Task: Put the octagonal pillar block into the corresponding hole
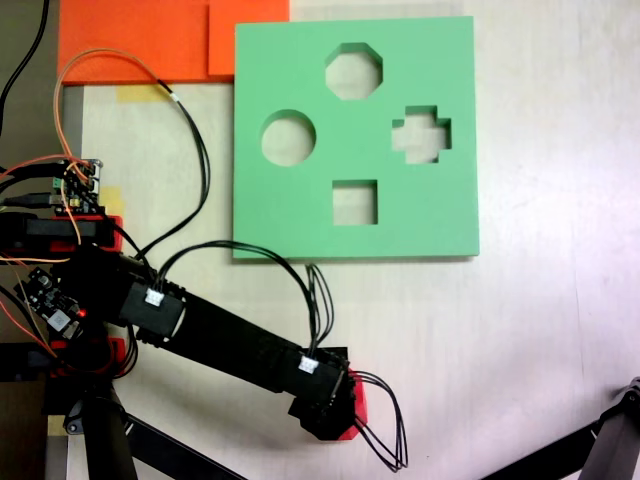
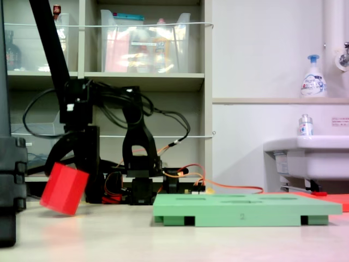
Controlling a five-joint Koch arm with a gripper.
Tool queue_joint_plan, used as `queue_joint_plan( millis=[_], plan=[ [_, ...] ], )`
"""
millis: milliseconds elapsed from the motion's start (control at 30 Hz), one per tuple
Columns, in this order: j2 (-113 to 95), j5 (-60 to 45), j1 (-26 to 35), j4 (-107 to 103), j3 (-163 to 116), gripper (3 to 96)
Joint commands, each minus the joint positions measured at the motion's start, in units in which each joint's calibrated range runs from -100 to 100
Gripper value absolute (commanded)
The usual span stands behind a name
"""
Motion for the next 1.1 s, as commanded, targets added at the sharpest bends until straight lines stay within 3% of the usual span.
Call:
queue_joint_plan(
  millis=[33, 200, 367, 700, 1100],
  plan=[
    [-11.28, 0.68, 1.42, -1.27, 1.42, 31.3],
    [-24.69, 4.54, 5.27, -1.27, -1.07, 31.3],
    [-34.47, 13.04, 13.04, -1.27, -6.66, 31.3],
    [-28.74, 36.29, 32.04, -1.27, -4.46, 31.3],
    [-12.96, 41.42, 37.66, -1.27, 6.11, 31.3]
  ],
)
